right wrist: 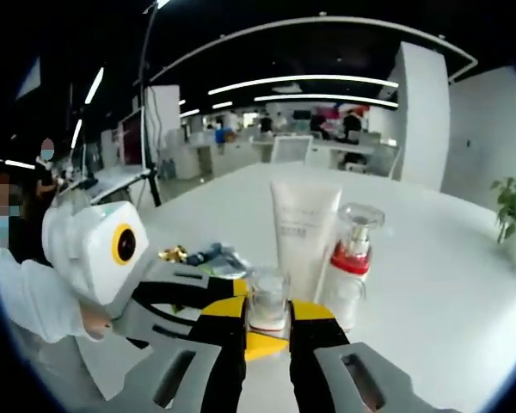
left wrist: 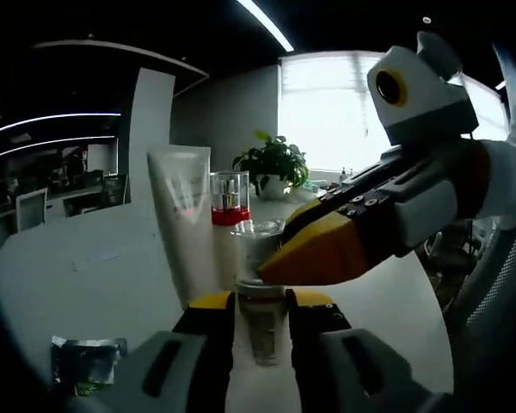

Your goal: Arrange the skincare products in the storage area until every visible bottle or jar stands upright without overlapping.

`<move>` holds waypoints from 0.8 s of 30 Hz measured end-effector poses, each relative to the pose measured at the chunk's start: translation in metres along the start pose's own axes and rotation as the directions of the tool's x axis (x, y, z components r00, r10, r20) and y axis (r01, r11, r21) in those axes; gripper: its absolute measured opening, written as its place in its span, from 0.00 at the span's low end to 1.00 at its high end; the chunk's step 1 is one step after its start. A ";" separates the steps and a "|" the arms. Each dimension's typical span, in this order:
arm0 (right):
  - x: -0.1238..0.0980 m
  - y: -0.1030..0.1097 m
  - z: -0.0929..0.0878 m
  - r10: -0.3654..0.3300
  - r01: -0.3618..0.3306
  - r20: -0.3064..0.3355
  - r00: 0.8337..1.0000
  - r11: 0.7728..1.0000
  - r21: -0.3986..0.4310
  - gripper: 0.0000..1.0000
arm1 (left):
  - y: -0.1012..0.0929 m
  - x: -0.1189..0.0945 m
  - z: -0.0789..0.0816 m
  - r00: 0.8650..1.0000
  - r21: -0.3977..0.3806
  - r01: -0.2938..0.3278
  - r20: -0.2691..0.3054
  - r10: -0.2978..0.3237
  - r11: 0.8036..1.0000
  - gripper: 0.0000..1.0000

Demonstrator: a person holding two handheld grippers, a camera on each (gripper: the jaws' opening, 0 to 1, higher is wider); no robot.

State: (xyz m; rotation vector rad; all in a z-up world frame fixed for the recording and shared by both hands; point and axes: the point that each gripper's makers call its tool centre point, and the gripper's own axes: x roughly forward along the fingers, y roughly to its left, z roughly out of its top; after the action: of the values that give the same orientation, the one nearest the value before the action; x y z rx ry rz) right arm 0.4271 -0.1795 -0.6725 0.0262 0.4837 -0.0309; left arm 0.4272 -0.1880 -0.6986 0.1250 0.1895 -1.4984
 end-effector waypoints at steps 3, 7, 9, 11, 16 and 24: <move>0.004 -0.001 0.000 -0.014 0.014 0.004 1.000 1.000 -0.011 0.09 | 0.006 -0.001 -0.001 1.000 -0.005 -0.023 -0.004 0.023 1.000 0.19; 0.007 -0.004 -0.002 -0.029 0.029 -0.002 1.000 0.999 -0.027 0.09 | 0.012 -0.002 -0.002 0.999 -0.011 -0.049 -0.008 0.049 0.999 0.19; 0.008 -0.005 -0.002 -0.034 0.034 -0.003 0.999 0.999 -0.025 0.09 | 0.012 -0.002 -0.003 0.999 -0.016 -0.048 -0.011 0.048 0.999 0.19; 0.008 -0.006 -0.003 -0.041 0.041 -0.006 0.999 0.999 -0.025 0.09 | 0.013 -0.002 -0.005 0.999 -0.013 -0.052 -0.016 0.052 0.999 0.19; 0.011 -0.009 -0.005 -0.058 0.057 -0.022 0.998 0.998 -0.037 0.09 | 0.013 0.000 -0.007 0.999 -0.020 -0.050 -0.019 0.050 0.999 0.17; 0.014 -0.012 -0.009 -0.072 0.070 -0.044 0.996 0.997 -0.044 0.09 | 0.015 0.001 -0.009 0.998 -0.029 -0.062 -0.024 0.061 0.998 0.15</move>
State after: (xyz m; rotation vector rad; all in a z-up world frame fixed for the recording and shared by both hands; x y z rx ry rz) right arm 0.4345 -0.1914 -0.6870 -0.0318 0.5310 -0.0903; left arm 0.4422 -0.1861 -0.7085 0.1232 0.2240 -1.4327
